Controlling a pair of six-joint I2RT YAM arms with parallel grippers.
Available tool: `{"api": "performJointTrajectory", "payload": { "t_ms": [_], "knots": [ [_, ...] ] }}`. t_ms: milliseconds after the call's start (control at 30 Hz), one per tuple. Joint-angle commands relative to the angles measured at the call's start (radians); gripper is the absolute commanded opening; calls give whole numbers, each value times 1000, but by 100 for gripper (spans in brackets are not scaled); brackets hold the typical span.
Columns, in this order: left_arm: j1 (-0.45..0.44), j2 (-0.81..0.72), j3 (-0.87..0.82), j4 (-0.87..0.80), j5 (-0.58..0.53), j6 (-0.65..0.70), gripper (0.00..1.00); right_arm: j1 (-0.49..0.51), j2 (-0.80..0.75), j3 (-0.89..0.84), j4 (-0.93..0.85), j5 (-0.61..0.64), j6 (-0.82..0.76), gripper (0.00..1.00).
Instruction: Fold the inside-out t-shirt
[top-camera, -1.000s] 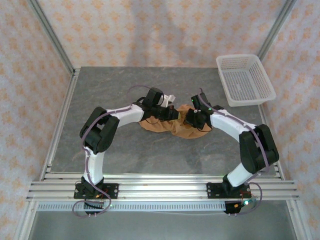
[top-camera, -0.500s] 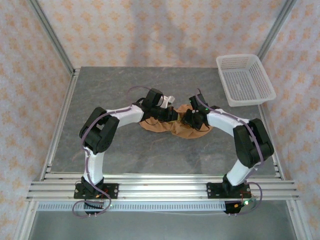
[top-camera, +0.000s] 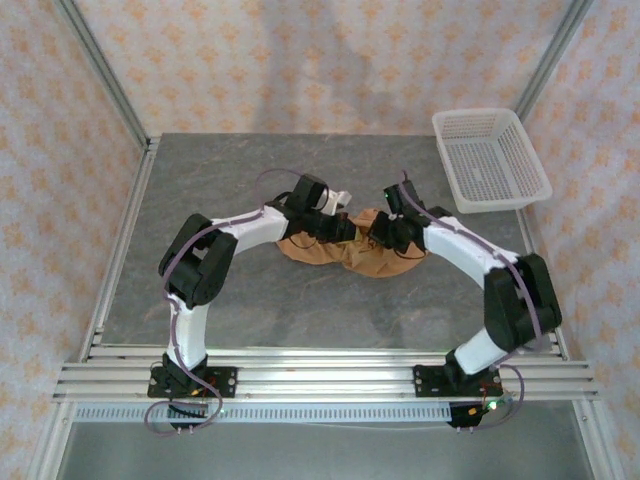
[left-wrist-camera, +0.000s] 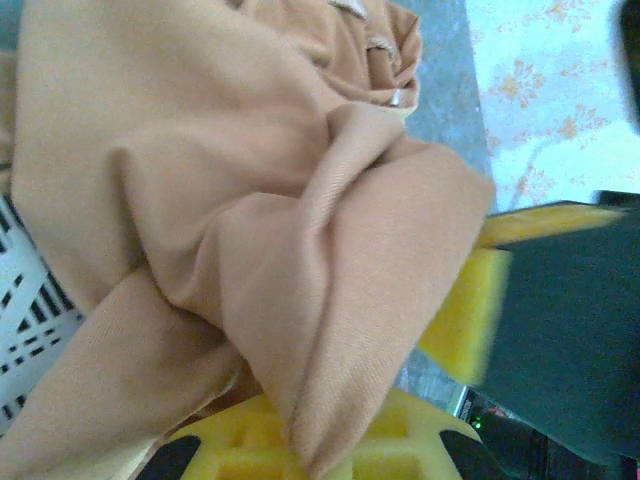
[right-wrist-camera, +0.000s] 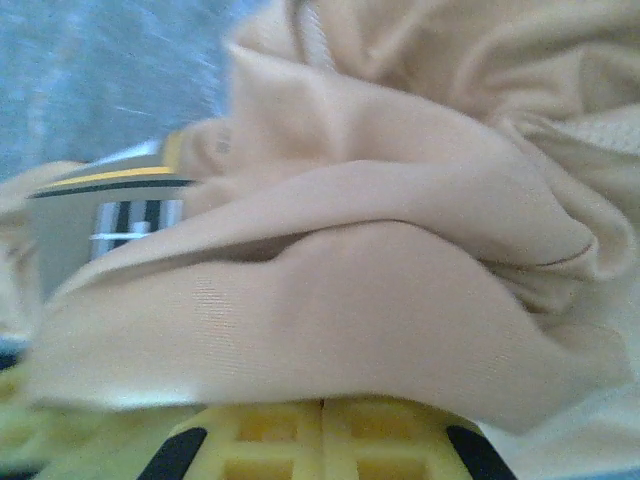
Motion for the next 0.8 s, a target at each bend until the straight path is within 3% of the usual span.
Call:
{"api": "performJointTrajectory", "payload": {
  "t_ms": [0,267,500,567,633,700,733,767],
  "knots": [
    [16,-5,68,-65,-4,45,0,5,-149,68,-118,39,-45,0],
    [50,59,169,-119,-16,30,0,1,-378,176,-231,46,-52,0],
    [63,71,165,-107,-25,3,4,-32,-430,224,-248,26,-52,0],
    [63,59,157,-111,-29,6,15,-52,-410,204,-221,12,-46,0],
    [66,28,147,-140,-46,26,48,-70,-380,186,-197,21,-48,0],
    [76,-25,137,-224,-107,75,70,-98,-344,179,-190,50,-64,0],
    [87,-61,127,-273,-158,96,78,-122,-334,178,-194,74,-72,0],
    [100,-88,114,-330,-219,113,80,-149,-299,179,-202,98,-79,0]
  ]
}}
